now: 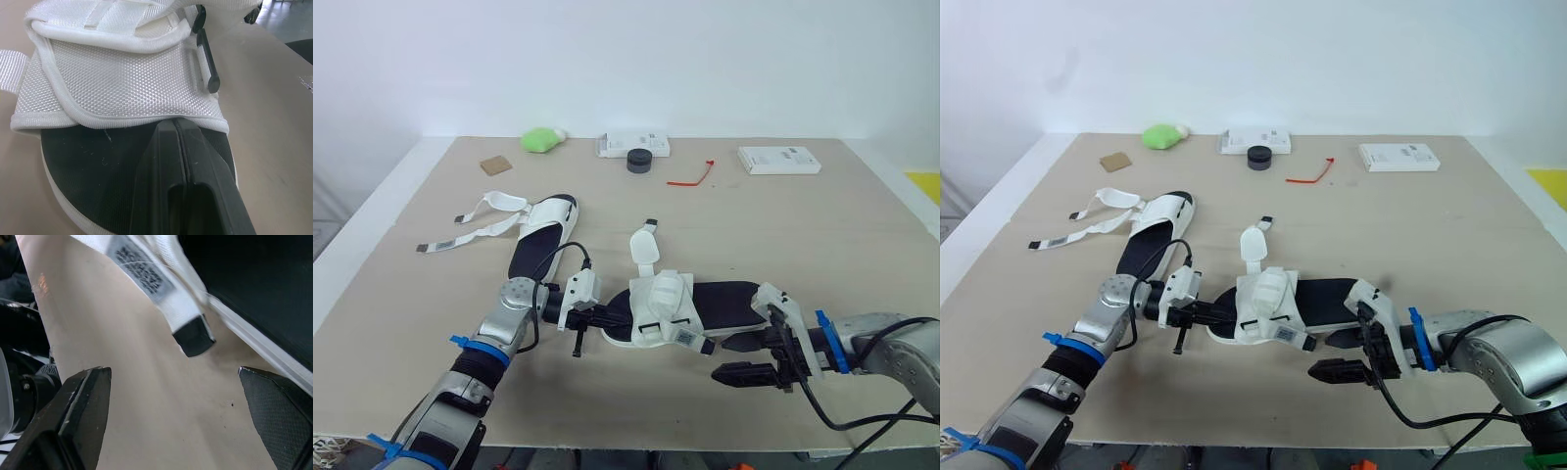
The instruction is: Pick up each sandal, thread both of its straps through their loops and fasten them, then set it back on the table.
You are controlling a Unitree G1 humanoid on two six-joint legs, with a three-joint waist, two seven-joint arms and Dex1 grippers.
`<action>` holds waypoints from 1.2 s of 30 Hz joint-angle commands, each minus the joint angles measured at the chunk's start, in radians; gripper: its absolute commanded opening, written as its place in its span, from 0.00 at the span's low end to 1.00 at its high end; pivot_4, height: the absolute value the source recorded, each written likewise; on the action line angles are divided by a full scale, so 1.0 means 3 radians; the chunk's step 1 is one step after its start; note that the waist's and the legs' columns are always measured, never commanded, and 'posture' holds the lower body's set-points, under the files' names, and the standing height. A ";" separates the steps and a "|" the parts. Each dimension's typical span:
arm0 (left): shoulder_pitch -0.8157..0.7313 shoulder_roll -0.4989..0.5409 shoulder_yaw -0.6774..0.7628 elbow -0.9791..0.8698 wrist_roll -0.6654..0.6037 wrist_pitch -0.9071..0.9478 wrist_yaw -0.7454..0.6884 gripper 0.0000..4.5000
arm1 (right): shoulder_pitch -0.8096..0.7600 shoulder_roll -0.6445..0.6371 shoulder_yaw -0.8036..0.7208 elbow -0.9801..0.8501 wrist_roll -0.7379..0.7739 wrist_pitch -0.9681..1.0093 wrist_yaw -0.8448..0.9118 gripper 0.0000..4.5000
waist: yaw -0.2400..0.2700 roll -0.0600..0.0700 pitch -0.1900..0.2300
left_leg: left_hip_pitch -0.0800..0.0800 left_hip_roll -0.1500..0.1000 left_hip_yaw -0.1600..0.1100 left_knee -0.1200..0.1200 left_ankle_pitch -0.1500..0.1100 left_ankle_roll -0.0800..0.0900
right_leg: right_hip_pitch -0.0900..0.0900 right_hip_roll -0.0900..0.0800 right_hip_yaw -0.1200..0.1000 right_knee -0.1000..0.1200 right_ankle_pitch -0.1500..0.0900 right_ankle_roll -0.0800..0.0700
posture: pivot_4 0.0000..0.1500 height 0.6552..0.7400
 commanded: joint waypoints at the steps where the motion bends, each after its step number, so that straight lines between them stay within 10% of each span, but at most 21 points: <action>1: 0.0249 0.0109 -0.0266 0.0305 0.0375 0.0226 0.0042 0.00 | -0.0119 0.0059 -0.0152 0.0070 0.0039 0.0050 -0.0033 0.99 | 0.0000 0.0000 0.0000 | 0.0000 0.0000 0.0000 0.0000 0.0000 0.0000 | 0.0000 0.0000 0.0000 0.0000 0.0000 0.0000 | 1.00 1.00; 13: 0.0250 0.0113 -0.0263 0.0265 0.0368 0.0257 0.0048 0.00 | -0.0208 0.0410 -0.0259 0.0112 0.0210 0.0371 -0.0208 0.99 | -0.0001 -0.0001 0.0001 | 0.0000 0.0001 0.0000 0.0000 0.0000 0.0000 | -0.0001 0.0001 0.0000 0.0000 0.0000 0.0000 | 1.00 1.00; 23: 0.0273 0.0115 -0.0268 0.0218 0.0366 0.0285 0.0049 0.00 | -0.0150 0.0428 -0.0328 -0.0005 0.0302 0.0413 -0.0192 0.01 | 0.0001 -0.0002 0.0002 | -0.0005 -0.0001 -0.0001 0.0000 -0.0004 0.0002 | -0.0002 0.0000 0.0000 0.0000 -0.0006 0.0002 | 1.00 1.00; 36: 0.0291 0.0139 -0.0267 0.0210 0.0374 0.0274 0.0027 0.00 | 0.0315 -0.0549 -0.0815 -0.0911 -0.0772 -0.1035 0.0309 0.01 | 0.0003 0.0012 0.0007 | -0.0010 -0.0013 -0.0002 -0.0001 -0.0013 0.0008 | -0.0005 -0.0011 -0.0002 -0.0001 -0.0021 0.0013 | 1.00 1.00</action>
